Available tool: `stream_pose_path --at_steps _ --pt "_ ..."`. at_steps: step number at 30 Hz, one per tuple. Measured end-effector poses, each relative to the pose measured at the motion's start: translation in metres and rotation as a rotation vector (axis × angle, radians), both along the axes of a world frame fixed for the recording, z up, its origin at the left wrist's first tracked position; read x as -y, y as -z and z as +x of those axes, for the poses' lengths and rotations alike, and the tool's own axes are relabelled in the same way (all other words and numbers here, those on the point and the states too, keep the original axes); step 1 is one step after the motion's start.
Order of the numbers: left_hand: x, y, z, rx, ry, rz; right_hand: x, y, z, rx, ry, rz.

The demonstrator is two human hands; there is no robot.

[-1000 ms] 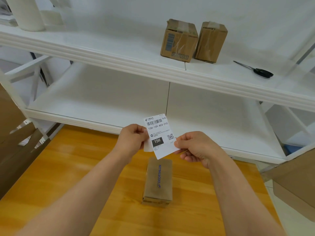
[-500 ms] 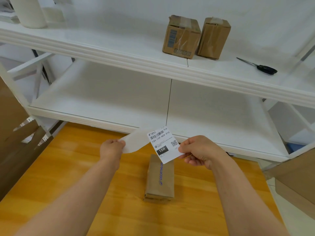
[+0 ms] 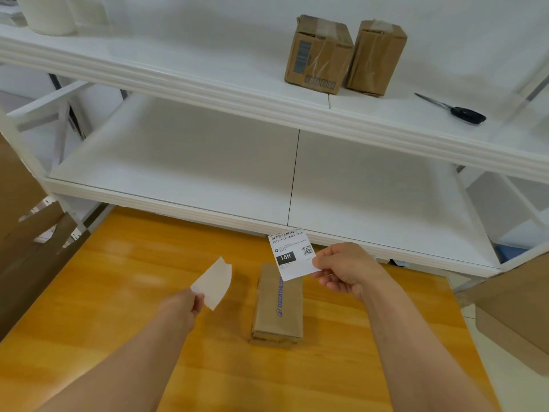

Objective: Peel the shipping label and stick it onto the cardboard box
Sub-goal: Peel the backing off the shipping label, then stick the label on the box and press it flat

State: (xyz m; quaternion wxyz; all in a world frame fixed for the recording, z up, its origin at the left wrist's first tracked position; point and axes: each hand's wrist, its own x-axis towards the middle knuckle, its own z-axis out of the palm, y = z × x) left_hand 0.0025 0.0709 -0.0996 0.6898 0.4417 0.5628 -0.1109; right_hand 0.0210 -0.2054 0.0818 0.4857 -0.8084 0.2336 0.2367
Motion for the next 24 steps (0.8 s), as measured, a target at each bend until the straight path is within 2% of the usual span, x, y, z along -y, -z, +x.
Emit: stream_pose_path --at_steps 3,5,10,15,19,24 --pt "0.003 0.004 -0.004 0.07 0.002 -0.006 0.0 0.002 -0.002 0.017 0.019 0.016" --pt "0.003 0.007 -0.003 0.068 0.078 0.022 0.0 0.003 -0.002 0.029 0.032 0.024" --pt "0.018 -0.013 0.007 0.061 0.409 0.319 -0.002 0.005 -0.004 0.041 0.046 0.036" --pt "0.055 -0.065 0.02 0.343 0.512 0.059 -0.004 0.013 -0.007 0.026 0.051 0.052" --pt "0.074 -0.088 0.029 0.364 0.592 -0.068 -0.002 0.022 -0.01 0.009 0.057 0.062" --pt "0.087 -0.091 0.032 0.337 0.603 -0.06 0.002 0.032 -0.013 -0.012 0.054 0.074"
